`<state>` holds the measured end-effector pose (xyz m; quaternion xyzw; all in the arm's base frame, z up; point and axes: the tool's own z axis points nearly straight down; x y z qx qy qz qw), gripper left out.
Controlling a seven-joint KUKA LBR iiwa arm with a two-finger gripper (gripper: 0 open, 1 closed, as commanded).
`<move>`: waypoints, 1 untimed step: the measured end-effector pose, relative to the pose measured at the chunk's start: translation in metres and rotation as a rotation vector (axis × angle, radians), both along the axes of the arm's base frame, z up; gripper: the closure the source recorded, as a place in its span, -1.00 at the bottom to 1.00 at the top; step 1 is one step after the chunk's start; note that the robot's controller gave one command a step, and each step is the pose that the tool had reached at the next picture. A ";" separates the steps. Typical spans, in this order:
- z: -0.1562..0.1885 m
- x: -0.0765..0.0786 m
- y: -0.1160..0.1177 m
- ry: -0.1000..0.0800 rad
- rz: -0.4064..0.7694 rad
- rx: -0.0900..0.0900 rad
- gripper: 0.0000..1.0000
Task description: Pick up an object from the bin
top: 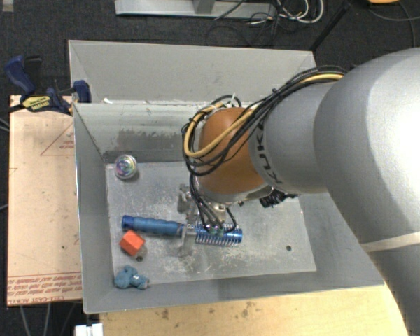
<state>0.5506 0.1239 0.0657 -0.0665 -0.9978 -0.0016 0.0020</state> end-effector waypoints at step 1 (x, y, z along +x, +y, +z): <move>0.000 0.000 0.000 -0.001 -0.001 0.002 -1.00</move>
Offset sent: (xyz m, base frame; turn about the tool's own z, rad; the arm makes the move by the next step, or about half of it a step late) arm 0.0000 0.0000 0.0000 0.0000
